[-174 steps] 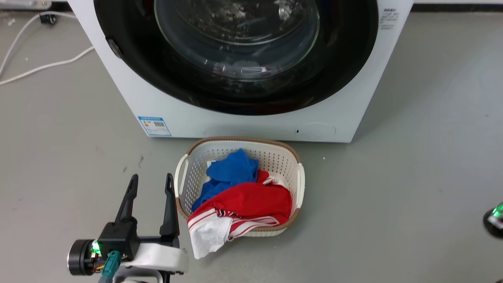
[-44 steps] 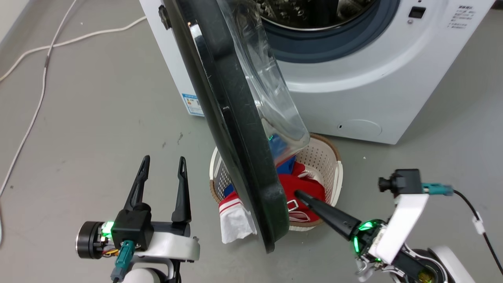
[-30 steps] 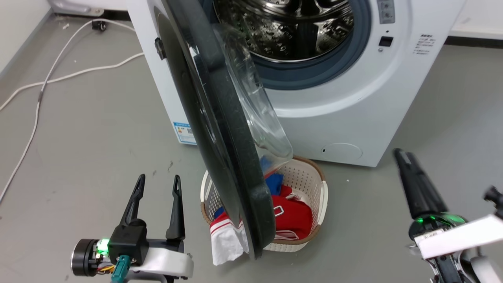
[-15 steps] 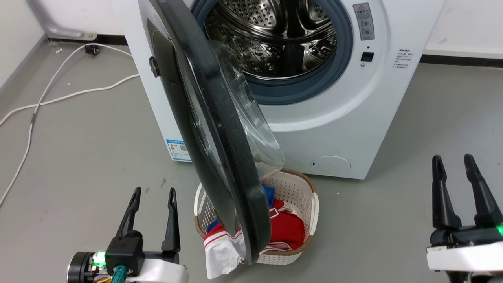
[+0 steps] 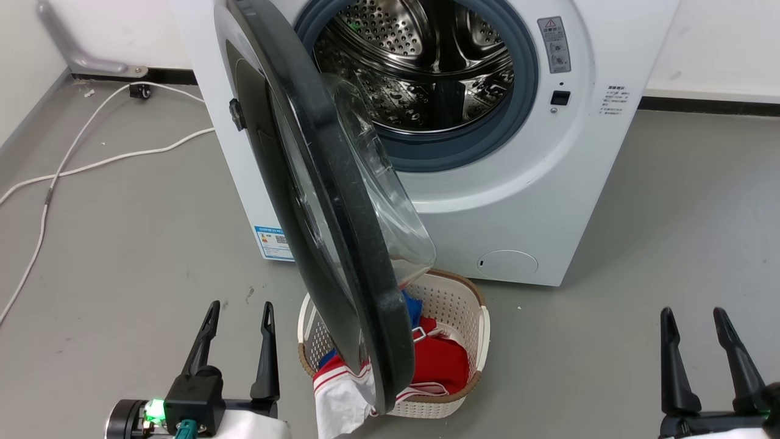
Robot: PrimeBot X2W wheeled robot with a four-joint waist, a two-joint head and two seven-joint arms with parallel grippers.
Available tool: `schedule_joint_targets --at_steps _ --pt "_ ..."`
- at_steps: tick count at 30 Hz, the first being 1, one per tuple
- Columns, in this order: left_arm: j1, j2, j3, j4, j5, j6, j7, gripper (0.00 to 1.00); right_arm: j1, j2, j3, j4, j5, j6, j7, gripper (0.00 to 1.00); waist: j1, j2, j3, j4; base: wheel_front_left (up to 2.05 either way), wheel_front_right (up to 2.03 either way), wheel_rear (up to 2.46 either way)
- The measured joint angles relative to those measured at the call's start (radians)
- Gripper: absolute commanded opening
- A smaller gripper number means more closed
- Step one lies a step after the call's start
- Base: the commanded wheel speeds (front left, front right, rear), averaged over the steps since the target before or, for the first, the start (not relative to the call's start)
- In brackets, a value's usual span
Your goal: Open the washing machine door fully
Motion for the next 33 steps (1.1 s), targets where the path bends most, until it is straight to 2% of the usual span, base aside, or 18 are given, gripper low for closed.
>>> schedule_joint_targets --at_steps 11,25,26,27,33 --pt "0.011 0.000 0.001 0.009 -0.004 -0.008 0.000 1.00 0.071 0.010 -0.007 0.007 -0.009 0.001 0.000 1.00 0.0000 0.0000 -0.006 -0.001 0.00 0.00 0.00" --pt "0.016 -0.001 0.009 0.026 -0.011 -0.007 0.000 1.00 0.076 0.011 -0.003 0.028 0.006 0.001 0.000 1.00 0.0000 0.0000 -0.002 -0.002 0.00 0.00 0.00" --pt "0.016 -0.001 0.009 0.028 -0.011 -0.007 0.000 0.35 0.076 0.011 -0.003 0.029 0.006 0.001 0.000 1.00 0.0000 0.0000 -0.001 -0.003 0.00 0.00 0.00" --pt "0.016 -0.001 0.009 0.029 -0.010 -0.006 0.000 0.00 0.076 0.011 -0.002 0.030 0.004 0.001 0.000 1.00 0.0000 0.0000 -0.001 -0.004 0.00 0.00 0.00" --pt "0.014 0.002 0.030 0.001 0.007 0.015 0.000 0.00 0.076 0.011 0.002 0.031 0.005 0.001 0.000 1.00 0.0000 0.0000 -0.004 -0.005 0.00 0.00 0.00"
